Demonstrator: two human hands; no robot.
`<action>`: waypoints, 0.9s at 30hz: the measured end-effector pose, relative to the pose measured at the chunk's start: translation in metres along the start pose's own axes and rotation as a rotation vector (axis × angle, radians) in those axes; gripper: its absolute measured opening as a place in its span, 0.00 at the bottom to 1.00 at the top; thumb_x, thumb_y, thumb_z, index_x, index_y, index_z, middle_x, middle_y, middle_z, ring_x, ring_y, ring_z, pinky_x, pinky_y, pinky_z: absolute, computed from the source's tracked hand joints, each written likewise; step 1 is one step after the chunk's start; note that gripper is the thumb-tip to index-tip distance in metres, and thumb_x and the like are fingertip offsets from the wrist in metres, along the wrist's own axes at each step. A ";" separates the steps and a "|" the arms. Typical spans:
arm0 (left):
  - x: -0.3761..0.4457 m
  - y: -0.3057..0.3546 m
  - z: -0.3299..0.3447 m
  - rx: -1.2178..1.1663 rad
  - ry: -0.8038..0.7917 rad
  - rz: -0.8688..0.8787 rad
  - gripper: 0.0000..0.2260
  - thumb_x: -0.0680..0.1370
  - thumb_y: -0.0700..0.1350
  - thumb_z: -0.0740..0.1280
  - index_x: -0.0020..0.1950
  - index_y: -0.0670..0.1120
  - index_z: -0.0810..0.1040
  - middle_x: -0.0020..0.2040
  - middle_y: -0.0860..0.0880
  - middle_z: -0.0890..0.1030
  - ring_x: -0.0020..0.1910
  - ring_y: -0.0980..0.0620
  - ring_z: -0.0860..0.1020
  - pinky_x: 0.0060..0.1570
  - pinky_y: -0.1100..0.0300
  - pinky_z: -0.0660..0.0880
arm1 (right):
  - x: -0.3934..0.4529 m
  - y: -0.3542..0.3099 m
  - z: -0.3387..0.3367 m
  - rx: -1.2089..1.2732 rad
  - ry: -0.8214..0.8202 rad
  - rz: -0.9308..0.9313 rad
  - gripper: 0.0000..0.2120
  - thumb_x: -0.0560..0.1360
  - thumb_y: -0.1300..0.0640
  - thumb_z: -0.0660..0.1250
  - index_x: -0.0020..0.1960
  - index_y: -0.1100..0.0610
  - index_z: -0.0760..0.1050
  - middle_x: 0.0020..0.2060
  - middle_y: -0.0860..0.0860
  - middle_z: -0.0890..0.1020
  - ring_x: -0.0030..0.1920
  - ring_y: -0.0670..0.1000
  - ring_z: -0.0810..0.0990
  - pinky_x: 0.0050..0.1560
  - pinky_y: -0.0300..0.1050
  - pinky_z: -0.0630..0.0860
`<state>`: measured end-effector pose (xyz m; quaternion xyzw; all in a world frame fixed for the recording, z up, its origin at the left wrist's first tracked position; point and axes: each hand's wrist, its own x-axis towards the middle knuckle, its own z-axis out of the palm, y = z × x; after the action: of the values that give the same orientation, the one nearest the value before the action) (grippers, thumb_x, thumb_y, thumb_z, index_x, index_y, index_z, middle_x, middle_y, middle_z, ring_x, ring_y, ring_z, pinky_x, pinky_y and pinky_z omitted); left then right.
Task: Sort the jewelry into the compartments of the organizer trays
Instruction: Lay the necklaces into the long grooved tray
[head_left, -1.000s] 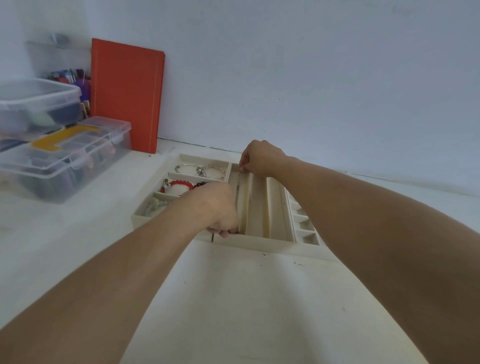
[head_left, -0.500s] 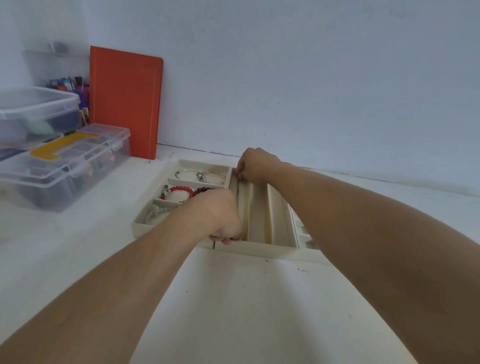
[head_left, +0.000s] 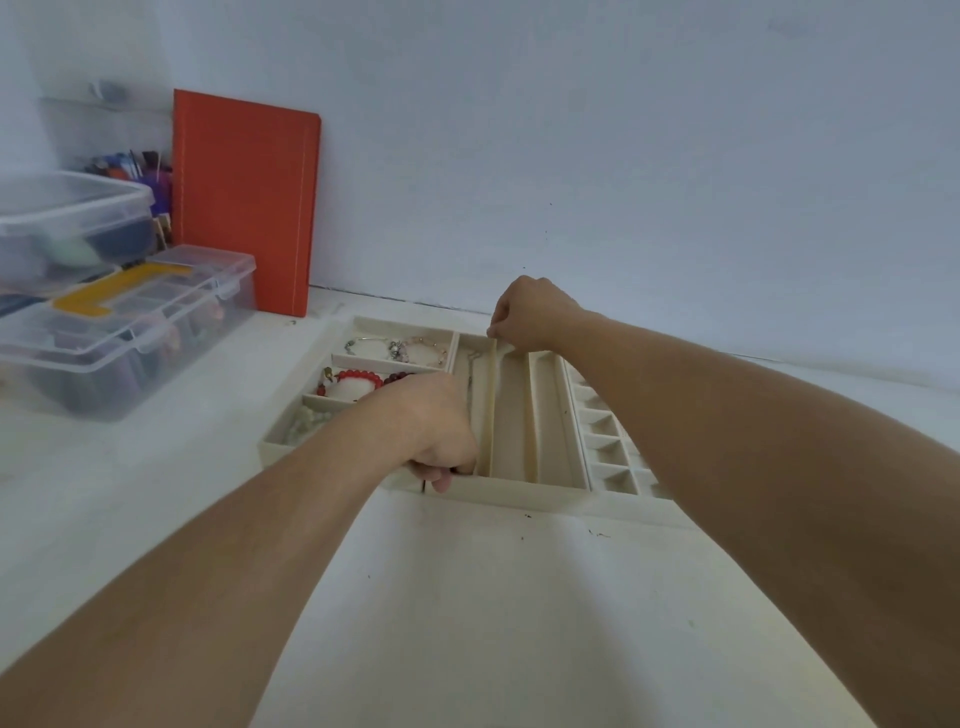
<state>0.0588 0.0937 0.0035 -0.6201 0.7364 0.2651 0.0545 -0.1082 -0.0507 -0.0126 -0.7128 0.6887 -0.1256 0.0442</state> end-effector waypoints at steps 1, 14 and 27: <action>-0.001 0.000 0.000 -0.016 -0.002 0.000 0.10 0.76 0.40 0.69 0.35 0.40 0.79 0.18 0.52 0.75 0.18 0.58 0.68 0.20 0.68 0.67 | 0.001 0.002 0.002 0.001 -0.009 0.015 0.08 0.73 0.56 0.70 0.49 0.58 0.84 0.47 0.54 0.86 0.51 0.55 0.84 0.53 0.52 0.82; 0.001 -0.001 0.002 -0.096 -0.018 0.003 0.10 0.77 0.40 0.69 0.36 0.40 0.79 0.23 0.50 0.80 0.19 0.57 0.73 0.22 0.68 0.71 | 0.012 0.005 0.015 0.036 -0.032 0.089 0.14 0.72 0.50 0.74 0.52 0.58 0.80 0.49 0.54 0.83 0.49 0.54 0.82 0.53 0.51 0.82; -0.005 -0.002 -0.010 -0.111 0.051 0.043 0.10 0.75 0.39 0.71 0.33 0.41 0.80 0.24 0.51 0.80 0.20 0.56 0.74 0.17 0.71 0.63 | -0.010 0.006 -0.012 0.112 0.060 0.081 0.04 0.75 0.51 0.74 0.46 0.51 0.82 0.47 0.49 0.85 0.50 0.52 0.82 0.54 0.50 0.80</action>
<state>0.0645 0.0933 0.0131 -0.6128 0.7347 0.2910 -0.0045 -0.1175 -0.0401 -0.0035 -0.6766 0.7098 -0.1834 0.0686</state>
